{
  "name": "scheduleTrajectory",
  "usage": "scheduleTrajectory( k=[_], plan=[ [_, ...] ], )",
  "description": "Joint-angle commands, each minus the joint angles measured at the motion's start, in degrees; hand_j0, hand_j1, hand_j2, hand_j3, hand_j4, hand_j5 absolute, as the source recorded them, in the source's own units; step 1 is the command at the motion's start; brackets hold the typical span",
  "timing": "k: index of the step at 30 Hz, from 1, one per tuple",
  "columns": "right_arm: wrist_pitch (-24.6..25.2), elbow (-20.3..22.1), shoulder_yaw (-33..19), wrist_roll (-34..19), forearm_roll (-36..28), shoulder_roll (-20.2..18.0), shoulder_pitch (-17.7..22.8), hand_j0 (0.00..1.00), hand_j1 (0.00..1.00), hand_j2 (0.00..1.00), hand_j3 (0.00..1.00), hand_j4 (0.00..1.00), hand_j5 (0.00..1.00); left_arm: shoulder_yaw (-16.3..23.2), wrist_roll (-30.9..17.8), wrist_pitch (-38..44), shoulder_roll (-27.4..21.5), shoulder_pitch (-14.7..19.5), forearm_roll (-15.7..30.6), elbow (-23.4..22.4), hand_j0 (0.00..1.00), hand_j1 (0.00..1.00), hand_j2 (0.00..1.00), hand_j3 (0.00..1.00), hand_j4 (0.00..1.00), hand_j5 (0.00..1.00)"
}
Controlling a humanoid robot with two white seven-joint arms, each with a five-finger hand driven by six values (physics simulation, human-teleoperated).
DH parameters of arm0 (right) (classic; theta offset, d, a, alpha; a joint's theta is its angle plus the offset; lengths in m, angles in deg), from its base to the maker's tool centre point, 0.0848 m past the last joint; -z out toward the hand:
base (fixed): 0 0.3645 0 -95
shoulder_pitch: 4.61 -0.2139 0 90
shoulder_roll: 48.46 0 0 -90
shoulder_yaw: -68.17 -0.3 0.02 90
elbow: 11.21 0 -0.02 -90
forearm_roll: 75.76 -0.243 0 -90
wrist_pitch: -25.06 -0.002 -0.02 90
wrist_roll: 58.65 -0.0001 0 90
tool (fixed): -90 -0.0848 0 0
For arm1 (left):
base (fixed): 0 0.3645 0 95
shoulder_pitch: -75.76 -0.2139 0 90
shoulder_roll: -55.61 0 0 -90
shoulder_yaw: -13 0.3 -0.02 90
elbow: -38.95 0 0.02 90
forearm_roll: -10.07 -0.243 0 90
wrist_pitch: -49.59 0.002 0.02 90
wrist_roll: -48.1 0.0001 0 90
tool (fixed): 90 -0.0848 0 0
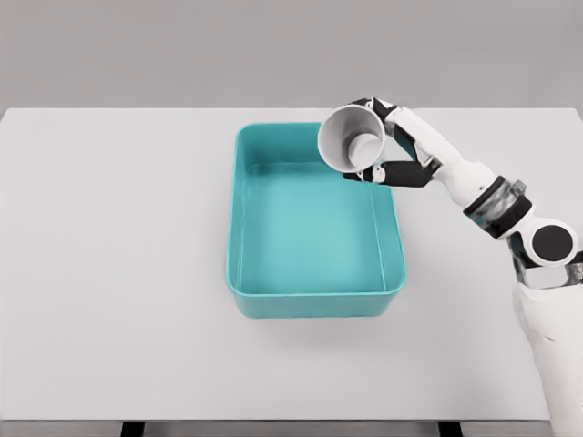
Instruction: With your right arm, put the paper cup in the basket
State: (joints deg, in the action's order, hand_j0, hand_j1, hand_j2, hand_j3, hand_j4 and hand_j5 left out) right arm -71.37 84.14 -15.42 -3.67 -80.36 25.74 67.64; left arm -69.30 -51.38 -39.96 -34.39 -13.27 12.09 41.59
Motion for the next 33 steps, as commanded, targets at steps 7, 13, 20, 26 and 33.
scheduleTrajectory(
  k=[7, 13, 20, 26, 33],
  plan=[
    [0.19, 1.68, 5.45, 0.02, 6.44, -1.6, -0.09, 0.58, 0.58, 0.58, 0.58, 0.58, 0.58, 0.04, -0.01, 0.08, 0.0, 0.0, 0.0, 0.0, 1.0, 1.0, 1.0, 1.0, 1.0, 1.0],
    [0.36, 2.56, 7.56, 0.02, 6.88, -4.94, -0.18, 0.58, 0.58, 0.58, 0.58, 0.58, 0.58, 0.04, -0.01, 0.08, 0.0, 0.0, 0.0, 0.0, 1.0, 1.0, 1.0, 1.0, 1.0, 1.0],
    [0.63, 2.47, 9.58, 0.02, 10.31, -5.82, -0.79, 0.58, 0.58, 0.58, 0.58, 0.58, 0.58, 0.04, -0.01, -0.01, 0.0, 0.0, 0.0, 0.0, 1.0, 1.0, 1.0, 1.0, 1.0, 1.0],
    [0.72, 2.38, 11.34, 0.02, 13.65, -5.82, -1.49, 0.6, 0.6, 0.6, 0.6, 0.6, 0.6, 0.04, -0.01, 0.08, 0.0, 0.0, 0.0, 0.0, 1.0, 1.0, 1.0, 1.0, 1.0, 1.0],
    [0.72, 2.47, 11.34, 0.02, 13.74, -5.82, -1.49, 0.93, 0.93, 0.93, 0.93, 0.93, 0.93, 0.04, -0.01, -0.01, 0.0, 0.0, 0.09, 0.0, 1.0, 1.0, 1.0, 1.0, 1.0, 1.0]
  ],
)
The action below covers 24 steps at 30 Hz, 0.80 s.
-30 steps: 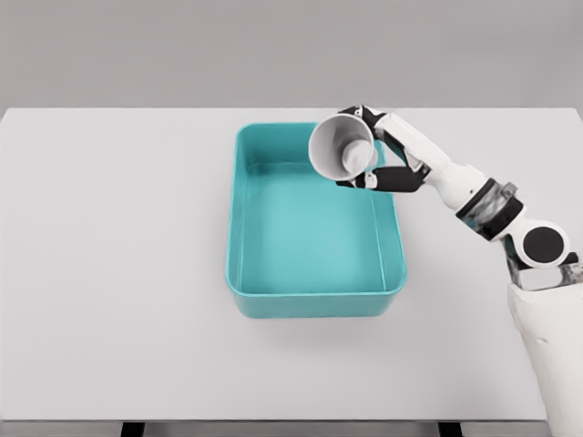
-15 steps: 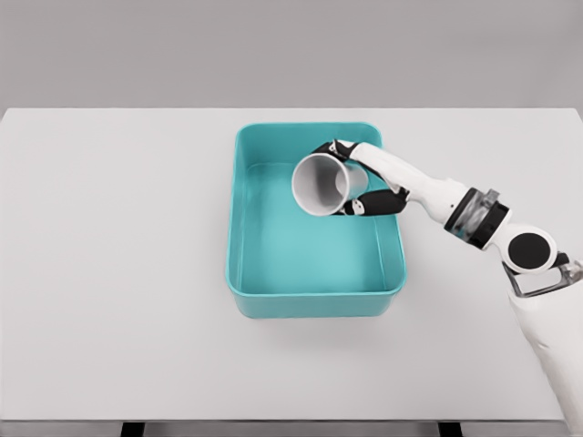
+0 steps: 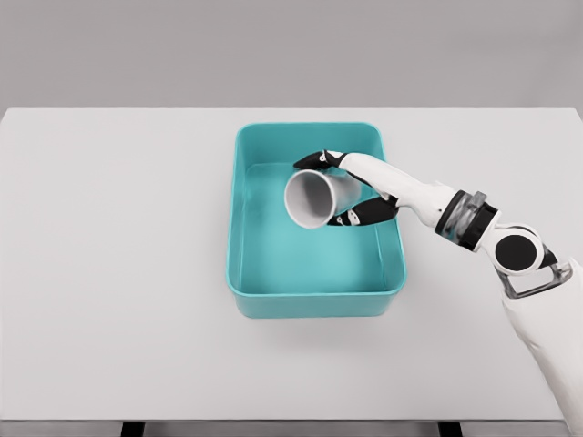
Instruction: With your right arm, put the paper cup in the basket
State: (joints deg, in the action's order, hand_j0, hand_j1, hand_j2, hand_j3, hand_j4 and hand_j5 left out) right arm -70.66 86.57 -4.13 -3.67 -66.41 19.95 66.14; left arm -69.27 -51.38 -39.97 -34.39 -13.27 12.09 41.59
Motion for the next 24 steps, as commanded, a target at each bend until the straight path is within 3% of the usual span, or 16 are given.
scheduleTrajectory(
  k=[1, 12, 14, 16, 21, 24],
  plan=[
    [0.09, 0.04, -0.04, 0.02, -0.21, -0.03, 0.0, 0.94, 0.94, 0.94, 0.94, 0.94, 0.94, 0.01, -0.01, 0.0, 0.0, 0.0, 0.0, 0.0, 1.0, 1.0, 1.0, 1.0, 1.0, 1.0],
    [3.26, 1.98, -0.91, 0.02, -1.09, -1.7, -0.18, 1.0, 1.0, 1.0, 1.0, 1.0, 1.0, 0.01, -0.01, 0.0, 0.0, 0.0, 0.0, 0.0, 1.0, 1.0, 1.0, 1.0, 1.0, 1.0],
    [4.93, 1.89, -5.04, 0.02, -2.05, -1.7, 0.0, 1.0, 1.0, 1.0, 1.0, 1.0, 1.0, 0.01, -0.01, 0.0, 0.0, 0.0, 0.0, 0.0, 1.0, 1.0, 1.0, 1.0, 1.0, 1.0],
    [5.02, 1.89, -9.43, 0.02, -6.97, -2.22, 0.7, 1.0, 1.0, 1.0, 1.0, 1.0, 1.0, 0.01, -0.01, 0.0, 0.0, 0.0, 0.0, 0.0, 1.0, 1.0, 1.0, 1.0, 1.0, 1.0],
    [5.1, 1.98, -11.2, 0.02, -24.11, -13.12, 2.81, 1.0, 1.0, 1.0, 1.0, 1.0, 1.0, 0.01, -0.01, 0.0, 0.0, 0.0, 0.09, 0.0, 1.0, 1.0, 1.0, 1.0, 1.0, 1.0],
    [4.93, 2.76, -14.97, 0.02, -27.37, -16.73, 7.47, 1.0, 1.0, 1.0, 1.0, 1.0, 1.0, 0.01, -0.01, 0.0, 0.0, 0.0, 0.0, 0.0, 1.0, 1.0, 1.0, 1.0, 1.0, 1.0]
  ],
)
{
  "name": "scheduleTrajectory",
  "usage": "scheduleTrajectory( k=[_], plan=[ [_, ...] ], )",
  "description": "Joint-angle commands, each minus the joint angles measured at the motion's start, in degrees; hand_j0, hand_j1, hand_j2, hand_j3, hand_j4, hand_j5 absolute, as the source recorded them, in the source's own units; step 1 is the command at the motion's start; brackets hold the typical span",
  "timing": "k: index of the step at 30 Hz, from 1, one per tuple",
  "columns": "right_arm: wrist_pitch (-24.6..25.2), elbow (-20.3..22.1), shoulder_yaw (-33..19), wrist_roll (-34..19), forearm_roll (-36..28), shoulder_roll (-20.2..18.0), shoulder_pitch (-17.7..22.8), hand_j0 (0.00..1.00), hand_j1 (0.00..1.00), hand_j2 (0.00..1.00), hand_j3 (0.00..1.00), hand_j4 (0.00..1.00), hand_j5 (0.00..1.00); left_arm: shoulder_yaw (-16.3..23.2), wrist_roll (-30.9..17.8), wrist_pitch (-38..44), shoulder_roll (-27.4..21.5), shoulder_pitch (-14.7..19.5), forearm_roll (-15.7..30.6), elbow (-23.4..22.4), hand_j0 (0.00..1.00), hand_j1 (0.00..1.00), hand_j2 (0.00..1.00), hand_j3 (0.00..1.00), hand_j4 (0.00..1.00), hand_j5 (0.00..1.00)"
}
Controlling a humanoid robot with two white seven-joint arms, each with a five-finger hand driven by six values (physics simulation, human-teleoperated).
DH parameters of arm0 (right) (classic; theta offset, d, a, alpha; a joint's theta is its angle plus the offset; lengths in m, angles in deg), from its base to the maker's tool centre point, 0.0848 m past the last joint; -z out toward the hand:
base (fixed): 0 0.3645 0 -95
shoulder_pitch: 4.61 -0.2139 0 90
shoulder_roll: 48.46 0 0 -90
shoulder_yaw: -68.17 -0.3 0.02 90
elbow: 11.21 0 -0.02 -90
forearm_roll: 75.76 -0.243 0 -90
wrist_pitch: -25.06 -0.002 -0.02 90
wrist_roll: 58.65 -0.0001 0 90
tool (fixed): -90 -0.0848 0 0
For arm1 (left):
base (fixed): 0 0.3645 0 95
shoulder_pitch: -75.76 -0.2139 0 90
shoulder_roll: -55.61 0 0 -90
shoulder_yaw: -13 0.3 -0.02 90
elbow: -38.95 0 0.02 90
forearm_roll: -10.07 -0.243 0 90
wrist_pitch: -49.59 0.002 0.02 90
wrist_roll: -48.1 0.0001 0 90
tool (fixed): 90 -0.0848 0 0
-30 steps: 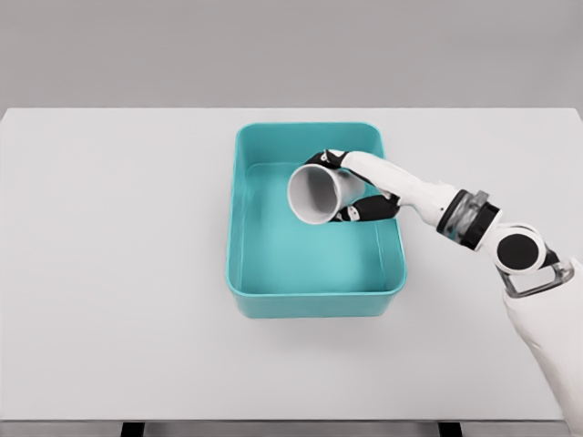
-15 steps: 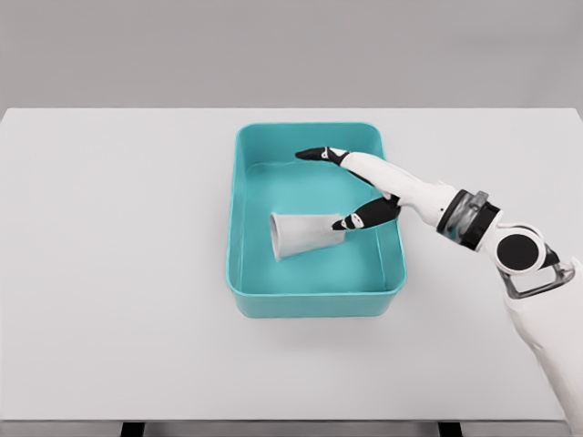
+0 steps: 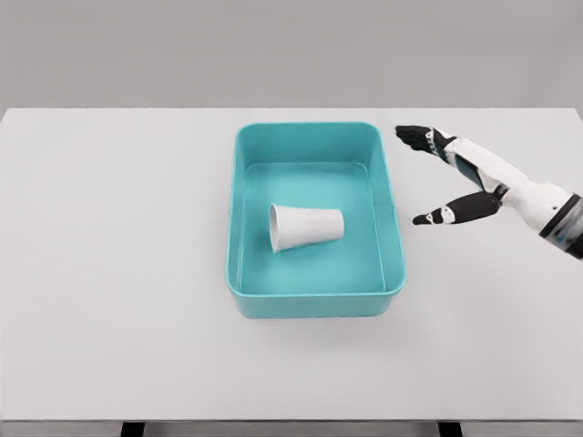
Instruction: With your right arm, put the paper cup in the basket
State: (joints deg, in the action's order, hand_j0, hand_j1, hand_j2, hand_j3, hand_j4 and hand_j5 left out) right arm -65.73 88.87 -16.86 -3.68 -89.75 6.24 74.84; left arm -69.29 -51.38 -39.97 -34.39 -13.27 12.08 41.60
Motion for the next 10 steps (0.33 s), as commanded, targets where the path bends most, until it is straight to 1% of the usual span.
scheduleTrajectory(
  k=[1, 2, 3, 10],
  plan=[
    [0.0, 0.82, -3.65, 0.03, -4.38, -3.37, 0.0, 1.0, 1.0, 1.0, 1.0, 1.0, 1.0, -0.06, -0.01, 0.0, 0.0, 0.0, 0.01, -0.01, 1.0, 1.0, 1.0, 1.0, 1.0, 1.0],
    [0.0, 0.9, -4.8, 0.03, -4.38, -3.89, 1.41, 1.0, 1.0, 1.0, 1.0, 1.0, 1.0, -0.05, -0.01, 0.0, 0.0, 0.0, 0.01, -0.01, 1.0, 1.0, 1.0, 1.0, 1.0, 1.0],
    [-0.09, 0.9, -4.98, 0.03, -4.38, -4.42, 1.94, 1.0, 1.0, 1.0, 1.0, 1.0, 1.0, -0.05, -0.01, 0.0, 0.0, 0.0, 0.01, -0.01, 1.0, 1.0, 1.0, 1.0, 1.0, 1.0],
    [-0.09, 0.9, -4.98, 0.03, -4.38, -4.77, 2.38, 1.0, 1.0, 1.0, 1.0, 1.0, 1.0, 0.03, -0.01, 0.08, 0.0, 0.0, 0.01, -0.01, 1.0, 1.0, 1.0, 1.0, 1.0, 1.0]
  ],
)
